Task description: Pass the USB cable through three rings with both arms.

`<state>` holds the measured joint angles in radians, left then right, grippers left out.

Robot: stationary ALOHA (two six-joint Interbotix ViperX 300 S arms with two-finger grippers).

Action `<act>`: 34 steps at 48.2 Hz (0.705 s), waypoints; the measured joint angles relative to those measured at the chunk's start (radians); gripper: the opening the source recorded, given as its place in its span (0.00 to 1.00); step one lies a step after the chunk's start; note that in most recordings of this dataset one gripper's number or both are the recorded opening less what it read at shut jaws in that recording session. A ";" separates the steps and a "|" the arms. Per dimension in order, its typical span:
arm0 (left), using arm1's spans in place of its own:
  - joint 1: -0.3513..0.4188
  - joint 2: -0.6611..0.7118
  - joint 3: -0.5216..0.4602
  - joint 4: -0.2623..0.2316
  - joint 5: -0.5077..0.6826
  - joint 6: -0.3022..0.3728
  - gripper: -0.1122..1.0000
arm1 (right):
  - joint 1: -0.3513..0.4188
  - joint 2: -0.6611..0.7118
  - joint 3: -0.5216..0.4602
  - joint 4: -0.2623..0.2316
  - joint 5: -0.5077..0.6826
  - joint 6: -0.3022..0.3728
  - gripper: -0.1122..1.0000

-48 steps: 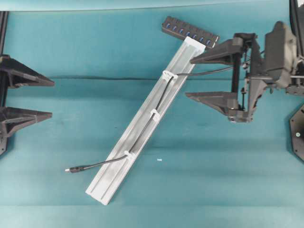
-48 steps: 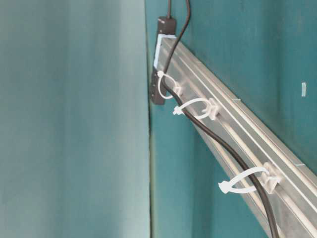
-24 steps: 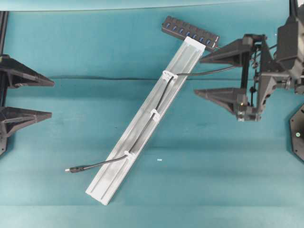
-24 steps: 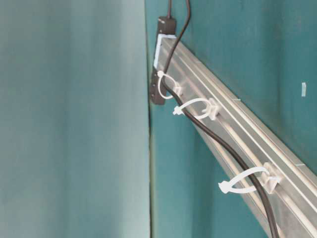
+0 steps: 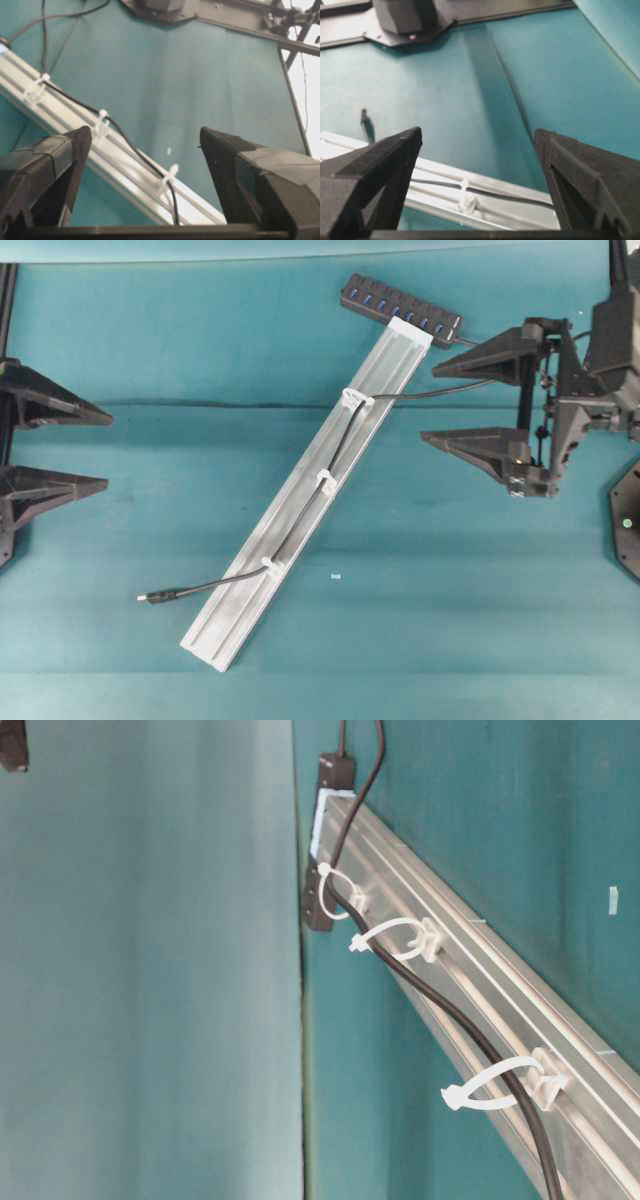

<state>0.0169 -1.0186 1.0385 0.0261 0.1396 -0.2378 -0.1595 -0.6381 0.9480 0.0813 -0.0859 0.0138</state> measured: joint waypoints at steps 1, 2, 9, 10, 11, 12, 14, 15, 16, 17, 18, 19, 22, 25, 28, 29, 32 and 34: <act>0.000 0.000 0.002 0.000 -0.002 0.000 0.95 | 0.000 -0.003 0.000 0.000 0.000 -0.002 0.94; 0.000 0.000 0.005 0.000 -0.002 0.000 0.95 | 0.000 -0.008 0.003 0.000 0.000 -0.002 0.94; 0.000 0.000 0.026 0.000 -0.002 0.000 0.95 | 0.000 -0.037 0.015 0.000 0.002 0.000 0.94; 0.000 0.000 0.028 0.000 -0.002 0.000 0.95 | 0.000 -0.041 0.018 0.000 0.002 0.000 0.94; -0.002 0.000 0.028 0.000 -0.002 0.000 0.95 | 0.000 -0.046 0.020 0.000 0.003 0.000 0.94; 0.000 0.000 0.028 0.000 0.000 0.002 0.95 | -0.002 -0.051 0.023 0.000 0.005 -0.002 0.94; 0.000 0.000 0.028 0.000 -0.002 0.005 0.95 | -0.003 -0.058 0.026 0.000 0.005 0.000 0.94; 0.000 -0.002 0.028 0.000 -0.002 0.006 0.95 | -0.005 -0.061 0.029 0.000 0.005 0.000 0.94; 0.000 -0.002 0.028 0.000 -0.002 0.008 0.95 | -0.006 -0.064 0.031 0.000 0.005 0.000 0.94; 0.000 -0.002 0.028 0.000 -0.002 0.008 0.95 | -0.006 -0.066 0.032 0.000 0.005 0.000 0.94; 0.000 -0.002 0.028 0.000 -0.003 0.008 0.95 | -0.006 -0.067 0.034 0.000 0.005 0.000 0.94; 0.000 -0.003 0.028 0.000 -0.005 0.008 0.95 | -0.006 -0.071 0.034 0.000 0.005 -0.002 0.94; 0.000 -0.005 0.028 0.000 -0.014 0.008 0.95 | -0.006 -0.071 0.034 0.000 0.005 -0.002 0.94; 0.000 -0.006 0.029 0.000 -0.031 0.011 0.95 | 0.000 -0.071 0.034 0.000 -0.005 0.000 0.94; 0.000 -0.006 0.031 0.000 -0.057 0.011 0.95 | 0.012 -0.066 0.034 0.000 -0.017 0.000 0.94; 0.000 -0.006 0.032 0.000 -0.064 0.011 0.95 | 0.017 -0.063 0.034 0.000 -0.021 0.000 0.94; 0.002 -0.006 0.032 0.000 -0.091 0.011 0.95 | 0.031 -0.058 0.034 0.000 -0.040 -0.002 0.94; 0.002 -0.008 0.032 0.000 -0.104 0.011 0.95 | 0.040 -0.055 0.034 0.000 -0.054 0.000 0.94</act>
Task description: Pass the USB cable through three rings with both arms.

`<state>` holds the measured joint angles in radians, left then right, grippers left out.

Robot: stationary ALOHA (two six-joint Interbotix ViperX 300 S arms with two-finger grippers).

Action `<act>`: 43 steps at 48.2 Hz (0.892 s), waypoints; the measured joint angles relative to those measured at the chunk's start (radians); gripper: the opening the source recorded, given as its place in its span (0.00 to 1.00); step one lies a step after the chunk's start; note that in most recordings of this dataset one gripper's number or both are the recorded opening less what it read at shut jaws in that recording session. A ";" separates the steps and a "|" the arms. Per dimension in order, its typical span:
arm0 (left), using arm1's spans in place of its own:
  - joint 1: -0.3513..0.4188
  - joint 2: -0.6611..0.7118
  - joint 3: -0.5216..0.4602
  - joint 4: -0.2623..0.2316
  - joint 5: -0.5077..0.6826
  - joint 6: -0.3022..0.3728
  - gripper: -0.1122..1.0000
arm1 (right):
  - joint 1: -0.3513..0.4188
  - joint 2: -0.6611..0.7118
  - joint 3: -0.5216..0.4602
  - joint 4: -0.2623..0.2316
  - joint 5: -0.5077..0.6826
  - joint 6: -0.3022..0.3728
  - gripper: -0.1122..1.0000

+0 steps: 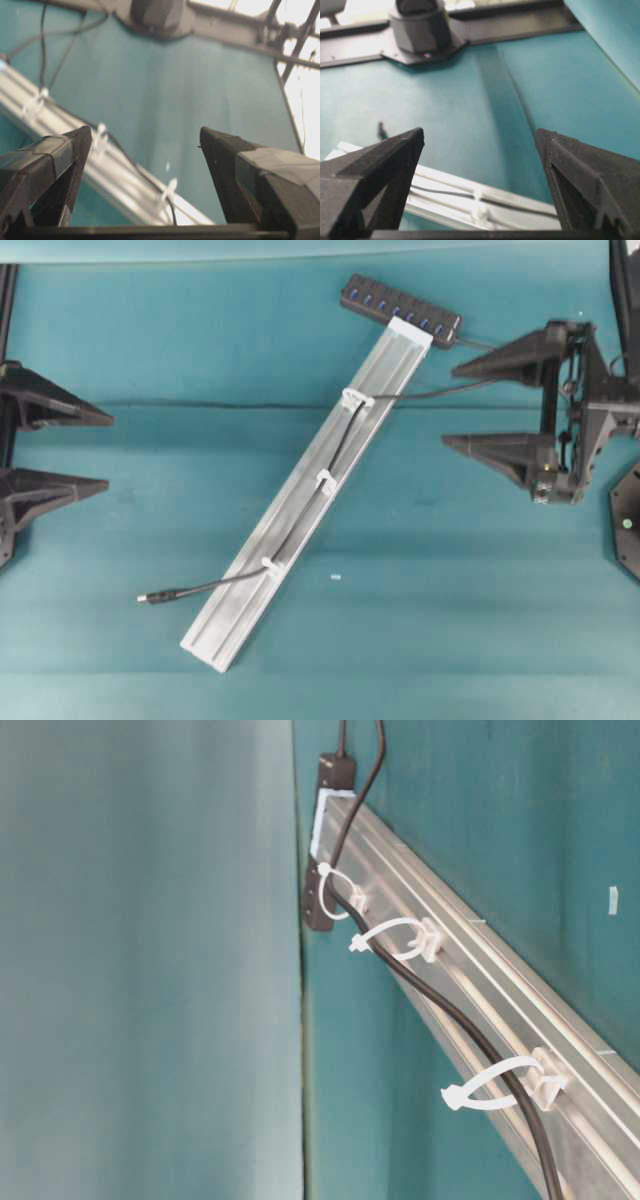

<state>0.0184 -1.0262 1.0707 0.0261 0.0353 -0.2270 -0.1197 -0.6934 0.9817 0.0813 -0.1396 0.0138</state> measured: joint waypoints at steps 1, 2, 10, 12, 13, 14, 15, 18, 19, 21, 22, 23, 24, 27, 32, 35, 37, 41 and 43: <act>-0.002 0.000 0.000 0.000 -0.008 -0.002 0.95 | 0.005 0.000 0.000 0.000 -0.008 0.000 0.94; -0.002 0.000 0.000 0.000 -0.015 -0.003 0.95 | 0.009 0.002 0.000 0.000 -0.014 0.000 0.94; 0.000 -0.005 0.009 0.000 -0.092 -0.008 0.95 | 0.037 -0.009 0.003 0.000 -0.043 0.000 0.94; 0.000 -0.005 0.011 0.000 -0.107 -0.009 0.95 | 0.046 -0.015 0.005 0.000 -0.048 0.000 0.94; -0.002 -0.005 0.012 0.000 -0.114 -0.008 0.95 | 0.049 -0.018 0.006 0.000 -0.048 0.000 0.94; 0.000 -0.005 0.015 0.000 -0.118 -0.008 0.95 | 0.054 -0.020 0.006 0.000 -0.048 0.000 0.94; 0.000 -0.005 0.015 0.000 -0.123 -0.009 0.95 | 0.057 -0.023 0.008 0.000 -0.046 0.000 0.94; 0.000 -0.005 0.020 0.000 -0.132 -0.008 0.95 | 0.064 -0.031 0.012 0.000 -0.044 0.000 0.94; 0.000 -0.005 0.021 0.000 -0.133 -0.008 0.95 | 0.066 -0.034 0.012 -0.002 -0.043 0.000 0.94; 0.000 -0.005 0.021 0.000 -0.135 -0.009 0.95 | 0.069 -0.041 0.017 0.000 -0.040 0.000 0.94; 0.000 -0.005 0.023 0.000 -0.135 -0.009 0.95 | 0.071 -0.044 0.017 0.000 -0.038 0.000 0.94; -0.002 -0.005 0.023 0.000 -0.137 -0.009 0.95 | 0.071 -0.048 0.018 0.000 -0.035 0.000 0.94; -0.002 -0.005 0.023 0.000 -0.135 -0.009 0.95 | 0.071 -0.051 0.020 0.000 -0.034 0.000 0.94; 0.000 -0.005 0.023 0.000 -0.137 -0.009 0.95 | 0.071 -0.063 0.029 0.000 -0.028 0.000 0.94; -0.002 -0.005 0.023 0.000 -0.138 -0.009 0.95 | 0.071 -0.080 0.040 0.000 -0.020 0.000 0.94; -0.002 -0.006 0.023 0.000 -0.138 -0.009 0.95 | 0.071 -0.094 0.044 0.000 -0.018 0.000 0.94; -0.002 -0.009 0.023 0.000 -0.138 -0.009 0.95 | 0.071 -0.104 0.048 0.000 -0.018 0.000 0.94; 0.000 -0.015 0.023 0.000 -0.138 -0.008 0.95 | 0.071 -0.133 0.054 0.000 -0.015 0.000 0.94; 0.000 -0.018 0.023 0.000 -0.138 -0.005 0.95 | 0.071 -0.150 0.060 0.000 -0.011 0.000 0.94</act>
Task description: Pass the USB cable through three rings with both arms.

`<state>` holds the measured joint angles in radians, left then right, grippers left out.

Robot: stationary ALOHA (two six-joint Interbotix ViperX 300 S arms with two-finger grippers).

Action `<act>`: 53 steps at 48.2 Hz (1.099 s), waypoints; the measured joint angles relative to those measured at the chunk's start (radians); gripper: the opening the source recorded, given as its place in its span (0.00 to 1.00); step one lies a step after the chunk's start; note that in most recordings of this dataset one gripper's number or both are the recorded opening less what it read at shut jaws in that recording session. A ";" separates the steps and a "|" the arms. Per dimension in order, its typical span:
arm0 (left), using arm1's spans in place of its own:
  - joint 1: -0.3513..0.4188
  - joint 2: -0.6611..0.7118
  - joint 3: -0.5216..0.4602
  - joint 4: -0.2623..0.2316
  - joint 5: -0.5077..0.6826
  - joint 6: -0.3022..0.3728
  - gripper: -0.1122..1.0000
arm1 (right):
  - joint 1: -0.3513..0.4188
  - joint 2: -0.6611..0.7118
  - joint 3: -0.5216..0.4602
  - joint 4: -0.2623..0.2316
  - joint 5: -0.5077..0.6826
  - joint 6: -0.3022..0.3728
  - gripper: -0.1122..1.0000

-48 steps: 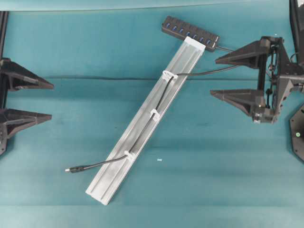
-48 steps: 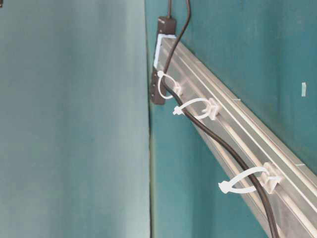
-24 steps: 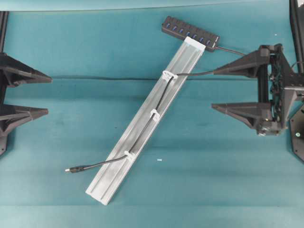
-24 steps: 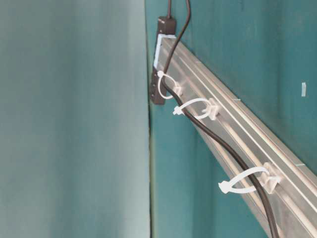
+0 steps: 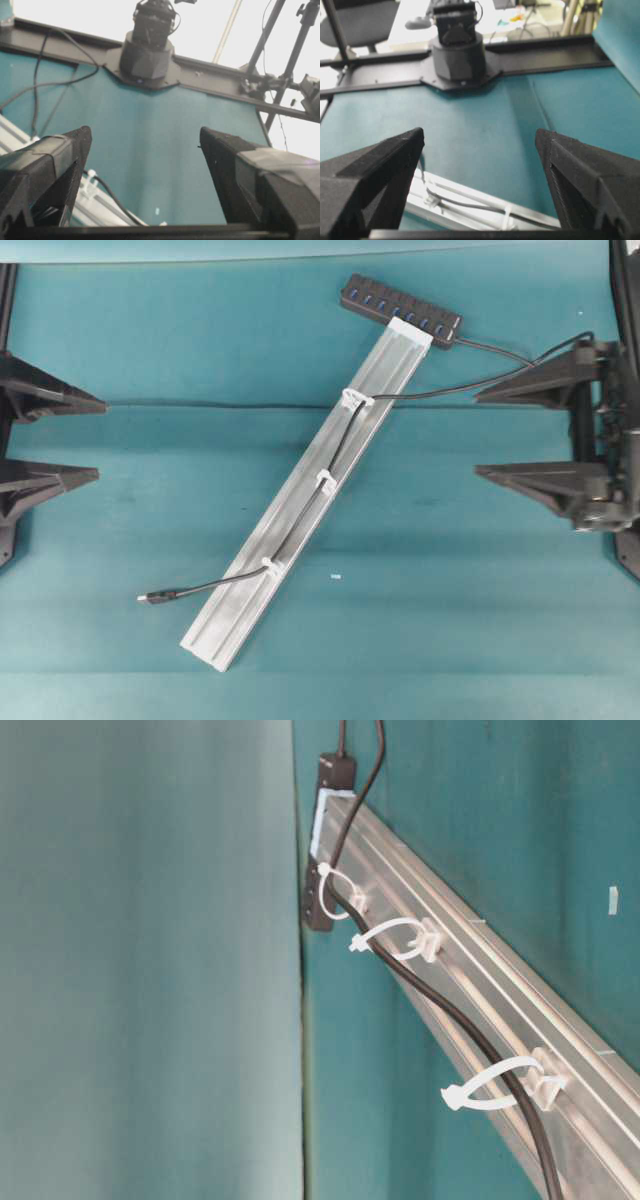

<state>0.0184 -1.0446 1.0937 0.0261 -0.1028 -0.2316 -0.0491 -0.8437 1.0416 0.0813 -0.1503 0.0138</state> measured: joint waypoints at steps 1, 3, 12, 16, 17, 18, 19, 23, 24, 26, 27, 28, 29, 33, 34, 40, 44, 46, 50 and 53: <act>-0.002 -0.002 0.000 0.000 0.000 0.002 0.95 | 0.000 -0.008 0.003 0.000 0.003 0.000 0.94; 0.000 -0.003 0.000 0.000 0.002 0.002 0.95 | 0.000 -0.025 0.011 0.000 0.012 0.000 0.94; 0.000 -0.006 0.000 0.000 0.002 -0.002 0.95 | 0.000 -0.075 0.038 0.000 0.055 0.000 0.94; 0.000 -0.006 0.000 0.000 0.002 -0.005 0.95 | 0.002 -0.086 0.046 0.000 0.072 0.000 0.94; 0.000 -0.006 0.000 0.000 0.002 -0.005 0.95 | 0.000 -0.087 0.046 0.000 0.075 0.000 0.94; 0.000 -0.006 0.002 0.000 0.002 -0.005 0.95 | 0.000 -0.087 0.046 -0.002 0.075 0.000 0.94; 0.000 -0.006 0.000 0.000 0.002 -0.005 0.95 | 0.000 -0.091 0.046 -0.002 0.077 0.000 0.94; 0.000 -0.008 0.000 0.000 -0.003 -0.005 0.95 | 0.000 -0.092 0.048 0.000 0.077 0.000 0.94; 0.000 -0.008 0.000 0.000 -0.005 -0.005 0.95 | 0.000 -0.092 0.048 -0.002 0.077 0.000 0.94; 0.000 -0.006 0.000 0.000 -0.009 -0.005 0.95 | 0.000 -0.092 0.048 0.000 0.077 0.000 0.94; 0.000 -0.006 0.000 0.000 -0.011 -0.005 0.95 | 0.000 -0.092 0.048 0.000 0.077 0.000 0.94; 0.000 -0.006 0.000 0.000 -0.012 -0.006 0.95 | 0.000 -0.092 0.046 0.000 0.077 0.000 0.94; 0.000 -0.006 0.000 0.000 -0.015 -0.006 0.95 | 0.002 -0.092 0.046 0.000 0.077 0.000 0.94; 0.000 -0.006 0.000 0.000 -0.018 -0.006 0.95 | 0.000 -0.092 0.046 0.000 0.075 0.000 0.94; -0.002 -0.008 0.000 0.000 -0.018 -0.006 0.95 | 0.000 -0.091 0.048 0.000 0.075 0.000 0.94; -0.002 -0.006 0.000 0.000 -0.020 -0.006 0.95 | 0.002 -0.081 0.046 0.000 0.074 0.000 0.94; -0.002 -0.002 0.000 0.000 -0.020 -0.006 0.95 | 0.002 -0.057 0.038 0.000 0.061 0.000 0.94; 0.000 0.002 0.000 0.000 -0.018 -0.006 0.95 | 0.000 -0.040 0.032 0.000 0.054 0.000 0.94; -0.002 0.003 0.002 0.000 -0.020 -0.006 0.95 | 0.002 0.005 0.006 0.000 0.015 0.000 0.94; -0.003 0.003 0.000 0.000 -0.020 -0.006 0.95 | 0.011 0.040 -0.014 -0.002 -0.017 0.000 0.94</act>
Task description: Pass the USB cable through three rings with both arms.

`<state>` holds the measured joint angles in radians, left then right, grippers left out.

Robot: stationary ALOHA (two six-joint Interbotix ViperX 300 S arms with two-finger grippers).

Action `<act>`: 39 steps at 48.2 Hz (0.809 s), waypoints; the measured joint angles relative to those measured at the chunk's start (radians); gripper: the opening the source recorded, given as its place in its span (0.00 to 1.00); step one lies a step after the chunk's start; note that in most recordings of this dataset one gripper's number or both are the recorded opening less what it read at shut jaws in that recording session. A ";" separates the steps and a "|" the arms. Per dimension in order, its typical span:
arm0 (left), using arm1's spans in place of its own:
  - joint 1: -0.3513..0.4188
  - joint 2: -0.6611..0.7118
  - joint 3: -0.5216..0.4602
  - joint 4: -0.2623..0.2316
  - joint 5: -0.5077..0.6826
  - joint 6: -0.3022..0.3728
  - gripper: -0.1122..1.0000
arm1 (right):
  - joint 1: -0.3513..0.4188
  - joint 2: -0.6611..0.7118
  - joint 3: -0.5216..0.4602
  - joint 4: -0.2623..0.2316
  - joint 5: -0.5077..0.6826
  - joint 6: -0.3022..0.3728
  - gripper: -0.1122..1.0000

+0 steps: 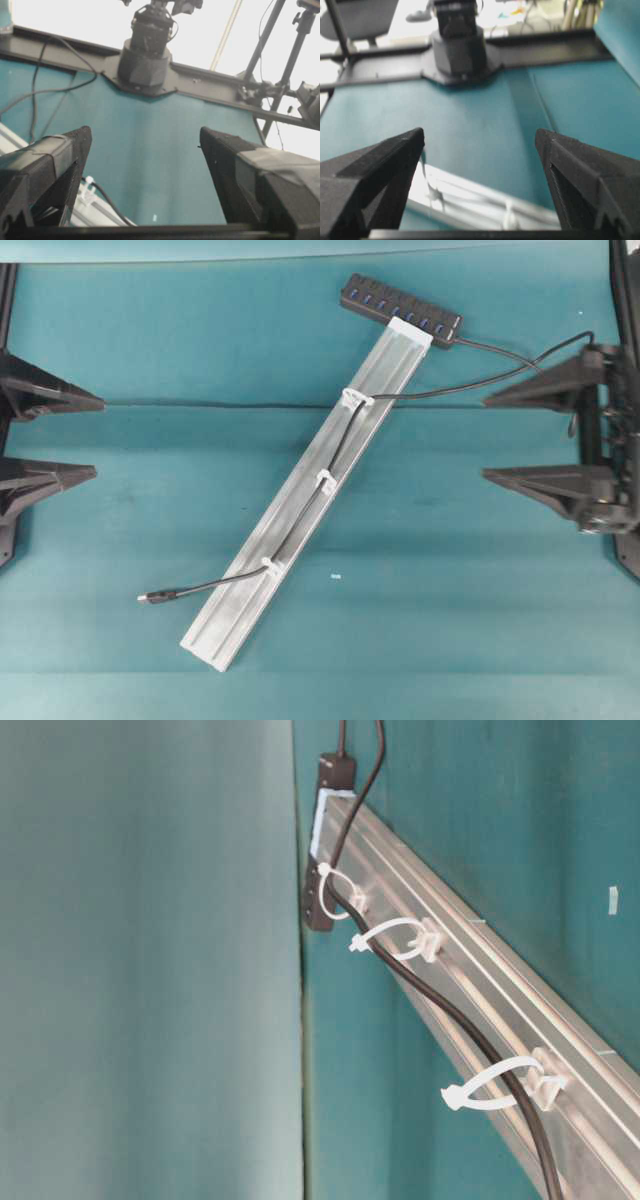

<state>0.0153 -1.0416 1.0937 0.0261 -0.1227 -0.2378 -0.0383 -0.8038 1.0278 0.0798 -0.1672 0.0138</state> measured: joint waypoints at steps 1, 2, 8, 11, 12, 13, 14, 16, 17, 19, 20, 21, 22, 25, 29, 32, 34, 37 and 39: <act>0.000 0.000 0.000 0.000 0.000 0.000 0.95 | 0.003 0.011 -0.006 0.002 -0.011 0.000 0.94; 0.000 0.002 0.000 0.000 0.000 0.000 0.95 | 0.006 0.020 -0.011 0.002 -0.020 0.000 0.94; 0.000 0.012 0.000 0.000 -0.005 0.000 0.95 | 0.014 0.049 -0.021 0.002 -0.040 0.000 0.94; 0.000 0.018 0.000 0.000 -0.005 0.000 0.95 | 0.014 0.049 -0.023 0.002 -0.035 0.000 0.94; 0.000 0.020 0.000 0.000 -0.005 0.002 0.95 | 0.014 0.051 -0.023 0.002 -0.034 0.000 0.94; 0.000 0.021 0.000 0.000 -0.005 0.002 0.95 | 0.014 0.051 -0.023 0.002 -0.032 0.000 0.94; 0.000 0.021 0.000 0.000 -0.005 0.005 0.95 | 0.014 0.051 -0.023 0.002 -0.032 0.000 0.94; -0.002 0.025 0.002 0.000 -0.005 0.009 0.95 | 0.014 0.049 -0.023 0.000 -0.029 0.000 0.94; -0.002 0.026 0.002 0.000 -0.006 0.014 0.95 | 0.014 0.051 -0.023 0.002 -0.028 0.000 0.94; -0.002 0.028 0.000 0.000 -0.005 0.015 0.95 | 0.014 0.049 -0.023 0.000 -0.028 0.000 0.94; -0.002 0.029 0.000 0.000 -0.005 0.017 0.95 | 0.015 0.049 -0.023 0.002 -0.028 0.000 0.94; -0.002 0.029 0.000 0.000 -0.006 0.017 0.95 | 0.015 0.049 -0.023 0.002 -0.028 0.000 0.94; -0.002 0.031 0.000 0.000 -0.006 0.017 0.95 | 0.017 0.051 -0.023 0.002 -0.028 0.000 0.94; 0.000 0.032 0.000 0.000 -0.009 0.017 0.95 | 0.018 0.051 -0.023 0.002 -0.028 0.000 0.94; -0.002 0.035 0.000 0.000 -0.028 0.017 0.95 | 0.020 0.049 -0.023 0.002 -0.026 0.000 0.94; -0.002 0.038 0.000 0.000 -0.046 0.020 0.95 | 0.018 0.049 -0.023 0.002 -0.026 0.000 0.94; -0.002 0.038 0.000 0.000 -0.058 0.021 0.95 | 0.020 0.048 -0.023 0.002 -0.026 0.000 0.94; -0.002 0.038 0.000 0.000 -0.078 0.023 0.95 | 0.020 0.041 -0.023 0.002 -0.026 0.000 0.94; -0.002 0.040 0.000 0.000 -0.083 0.023 0.95 | 0.020 0.035 -0.023 0.002 -0.025 0.000 0.94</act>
<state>0.0138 -1.0017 1.0937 0.0261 -0.2056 -0.2148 -0.0184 -0.7685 1.0048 0.0813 -0.1917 0.0138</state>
